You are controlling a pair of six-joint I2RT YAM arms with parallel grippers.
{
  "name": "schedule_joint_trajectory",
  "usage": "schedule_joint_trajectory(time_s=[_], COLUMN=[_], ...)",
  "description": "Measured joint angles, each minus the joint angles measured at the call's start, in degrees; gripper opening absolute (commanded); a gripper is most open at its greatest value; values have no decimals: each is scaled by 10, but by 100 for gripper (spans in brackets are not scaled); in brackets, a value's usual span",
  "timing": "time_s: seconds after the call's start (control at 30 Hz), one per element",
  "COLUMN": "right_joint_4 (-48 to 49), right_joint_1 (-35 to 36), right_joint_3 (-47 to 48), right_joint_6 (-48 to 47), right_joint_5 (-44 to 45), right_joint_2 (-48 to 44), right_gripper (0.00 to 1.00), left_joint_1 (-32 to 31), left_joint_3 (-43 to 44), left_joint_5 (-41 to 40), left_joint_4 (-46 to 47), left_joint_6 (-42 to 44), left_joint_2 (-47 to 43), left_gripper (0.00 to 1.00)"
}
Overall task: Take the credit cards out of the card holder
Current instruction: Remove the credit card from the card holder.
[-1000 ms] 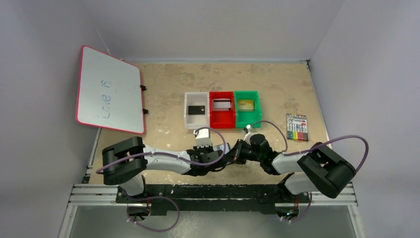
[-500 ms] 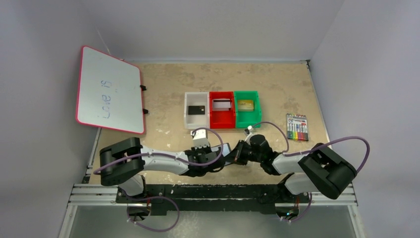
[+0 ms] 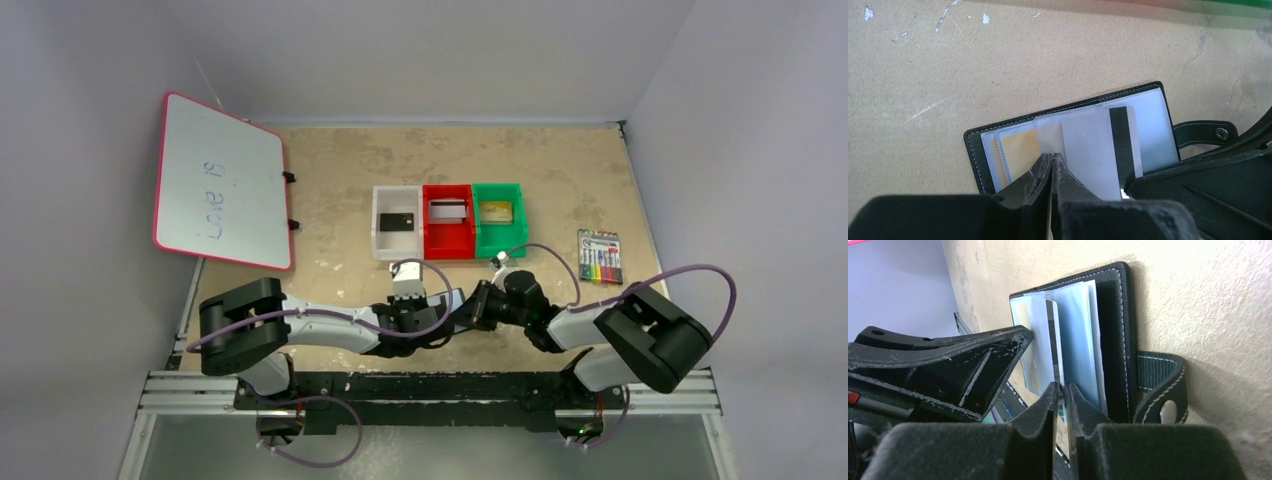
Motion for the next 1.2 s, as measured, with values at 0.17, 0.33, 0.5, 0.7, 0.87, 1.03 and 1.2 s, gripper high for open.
schedule_joint_trajectory(time_s=[0.17,0.33,0.5,0.7,0.87,1.03,1.2], right_joint_4=[51,83,12,-141,-256,-356,-398], right_joint_1=[0,0,0,-3,-4,-4,-4], right_joint_3=[0,0,0,1,5,45,94], right_joint_6=[13,26,19,-10,-41,-91,-185], right_joint_5=[-11,-19,9,75,118,168,230], right_joint_2=[43,63,-23,-171,-278,-391,-480], right_gripper=[10,0,0,0,0,0,0], left_joint_1=[-2,-2,-2,-2,-2,-2,-2], left_joint_3=[2,3,4,6,7,7,9], left_joint_5=[-2,-2,-5,-8,-9,-9,-7], left_joint_4=[-1,-5,-14,-19,-21,-36,-77], left_joint_6=[7,7,2,-8,-10,-9,-3], left_joint_2=[2,2,3,4,4,-11,-51], left_gripper=[1,1,0,0,1,11,22])
